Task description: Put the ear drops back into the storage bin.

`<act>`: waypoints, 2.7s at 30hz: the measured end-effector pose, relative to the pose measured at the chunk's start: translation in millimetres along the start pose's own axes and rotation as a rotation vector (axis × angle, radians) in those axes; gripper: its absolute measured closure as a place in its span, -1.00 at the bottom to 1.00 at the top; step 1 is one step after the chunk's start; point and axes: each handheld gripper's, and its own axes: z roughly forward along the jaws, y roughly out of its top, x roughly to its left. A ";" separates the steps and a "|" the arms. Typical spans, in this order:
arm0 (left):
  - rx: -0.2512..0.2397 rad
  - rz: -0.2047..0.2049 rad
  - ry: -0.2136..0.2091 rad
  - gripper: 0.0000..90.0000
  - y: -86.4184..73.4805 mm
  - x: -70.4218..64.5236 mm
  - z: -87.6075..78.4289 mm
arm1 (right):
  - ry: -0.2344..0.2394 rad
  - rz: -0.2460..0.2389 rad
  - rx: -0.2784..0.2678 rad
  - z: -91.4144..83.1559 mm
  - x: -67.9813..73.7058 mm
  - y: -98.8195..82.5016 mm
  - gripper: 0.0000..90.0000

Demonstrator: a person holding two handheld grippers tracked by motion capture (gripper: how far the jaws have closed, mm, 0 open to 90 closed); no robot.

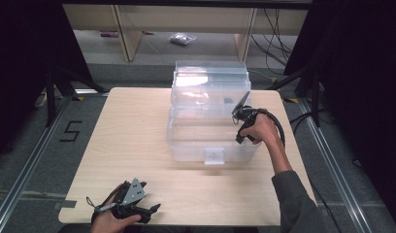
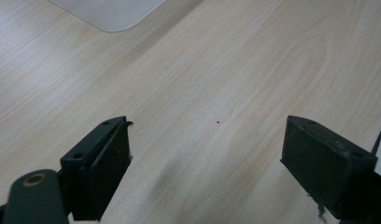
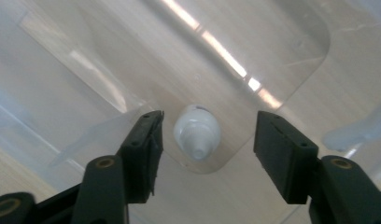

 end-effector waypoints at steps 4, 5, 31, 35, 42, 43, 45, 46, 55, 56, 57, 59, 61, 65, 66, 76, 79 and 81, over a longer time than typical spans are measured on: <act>-0.009 -0.001 0.000 -0.67 -0.4 -0.2 0.6 | -0.015 -0.041 -0.058 -6.1 -1.9 -3.2 -0.18; -0.007 -0.001 0.000 -0.67 -0.3 0.1 0.6 | 0.005 -0.019 -0.057 -7.4 -0.3 -4.2 -0.20; -0.007 0.001 0.000 -0.67 -0.5 0.0 0.8 | -0.005 -0.067 -0.142 -27.7 18.6 -13.8 -0.37; -0.007 -0.002 0.001 -0.67 -0.6 -0.1 0.8 | 0.005 -0.061 -0.167 -29.5 20.5 -16.2 -0.38; -0.007 -0.002 -0.001 -0.67 -0.5 0.2 1.0 | 0.015 -0.055 -0.186 -29.9 26.1 -22.3 -0.41; -0.002 -0.014 -0.007 -0.67 0.0 -0.5 -0.1 | 0.016 -0.064 -0.190 -30.2 26.2 -23.0 -0.41; -0.016 -0.017 -0.008 -0.67 -0.7 -0.9 0.8 | 0.010 -0.079 -0.203 -31.6 26.7 -24.5 -0.43; -0.005 -0.001 -0.003 -0.67 -0.6 0.1 0.5 | 0.010 -0.065 -0.211 -33.3 28.4 -26.0 -0.44; -0.003 -0.015 -0.008 -0.67 -0.1 -0.5 -0.2 | 0.022 -0.051 -0.242 -41.9 35.0 -33.7 -0.44; -0.015 -0.015 -0.008 -0.67 -0.7 -0.8 0.8 | 0.021 -0.052 -0.248 -42.7 35.5 -34.5 -0.44; -0.010 -0.007 0.000 -0.67 -0.7 -0.2 0.8 | 0.029 -0.053 -0.252 -43.5 36.5 -35.6 -0.45; -0.013 -0.013 -0.009 -0.67 -0.5 -0.6 0.6 | 0.020 -0.080 -0.275 -43.3 37.3 -37.4 -0.45; -0.014 -0.014 -0.002 -0.67 -0.6 -0.6 0.8 | 0.025 -0.043 -0.254 -44.5 40.7 -39.7 -0.45; -0.014 -0.014 -0.008 -0.67 -0.5 -0.7 0.7 | 0.030 -0.062 -0.273 -43.5 41.2 -43.3 -0.45; -0.013 -0.011 -0.004 -0.67 -0.6 -0.5 0.9 | 0.032 -0.071 -0.274 -43.6 41.7 -43.8 -0.45; -0.006 -0.002 0.003 -0.67 -0.5 0.1 0.8 | 0.042 -0.109 -0.324 -47.1 46.5 -51.0 -0.46; -0.006 -0.001 0.002 -0.67 -0.6 0.0 0.7 | 0.045 -0.109 -0.335 -46.8 47.7 -52.9 -0.46; -0.016 -0.015 -0.004 -0.67 -0.6 -0.8 1.1 | 0.047 -0.108 -0.335 -47.4 48.8 -54.6 -0.46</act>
